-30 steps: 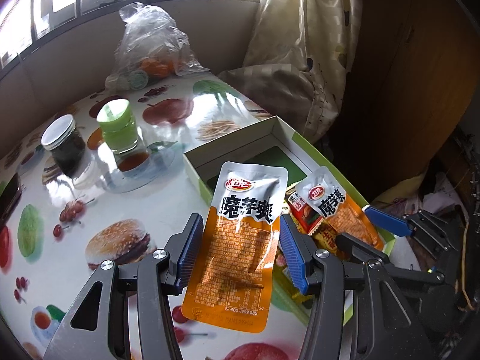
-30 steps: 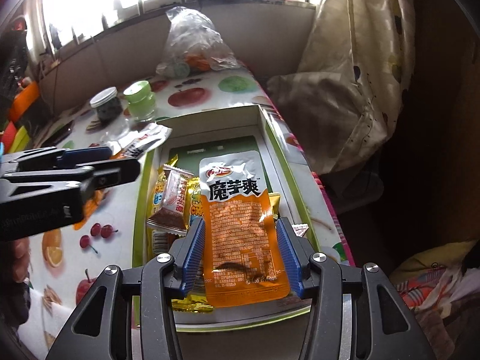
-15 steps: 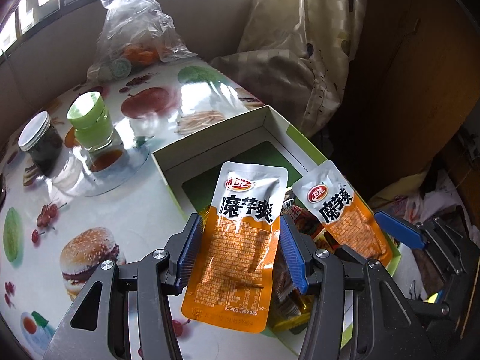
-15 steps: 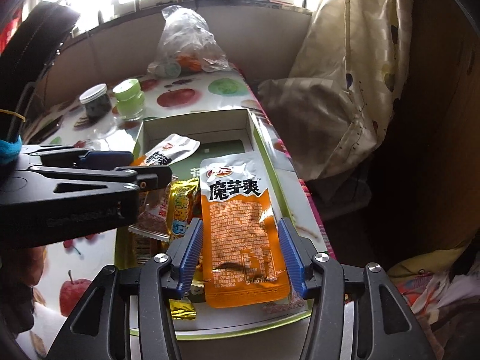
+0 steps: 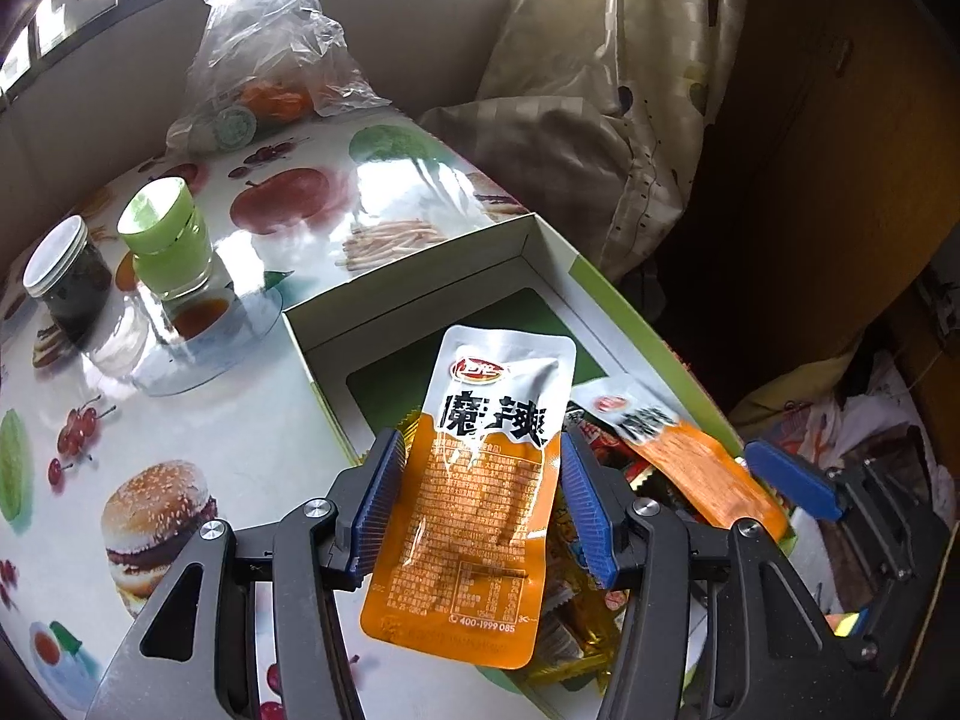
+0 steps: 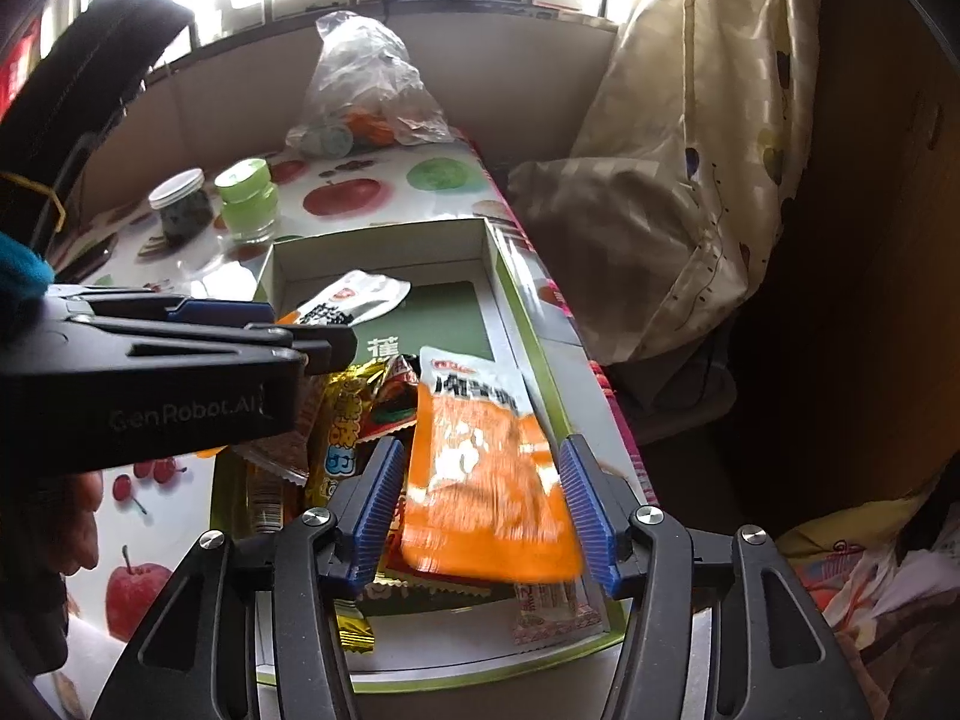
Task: Organize snacks
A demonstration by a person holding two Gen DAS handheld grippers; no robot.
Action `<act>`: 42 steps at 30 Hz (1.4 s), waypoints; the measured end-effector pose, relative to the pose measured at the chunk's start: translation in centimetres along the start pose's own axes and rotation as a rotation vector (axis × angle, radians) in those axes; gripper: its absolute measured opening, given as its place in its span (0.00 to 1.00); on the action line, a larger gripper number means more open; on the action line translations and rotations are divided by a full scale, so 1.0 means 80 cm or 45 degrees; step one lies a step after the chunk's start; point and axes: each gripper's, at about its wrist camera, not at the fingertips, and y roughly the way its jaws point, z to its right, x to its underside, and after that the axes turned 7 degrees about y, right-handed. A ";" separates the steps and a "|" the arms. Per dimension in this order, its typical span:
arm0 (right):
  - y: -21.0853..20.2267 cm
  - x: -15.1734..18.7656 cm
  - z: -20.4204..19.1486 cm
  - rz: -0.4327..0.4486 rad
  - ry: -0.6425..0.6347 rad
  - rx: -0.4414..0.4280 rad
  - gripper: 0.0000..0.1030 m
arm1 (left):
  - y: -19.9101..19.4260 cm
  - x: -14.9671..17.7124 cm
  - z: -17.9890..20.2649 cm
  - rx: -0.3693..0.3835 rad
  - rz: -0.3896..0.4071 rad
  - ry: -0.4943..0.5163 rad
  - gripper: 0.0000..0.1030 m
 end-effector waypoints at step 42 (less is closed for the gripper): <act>-0.076 0.059 0.019 0.100 0.194 -0.037 0.57 | -0.096 0.085 0.028 -0.074 0.184 -0.069 0.62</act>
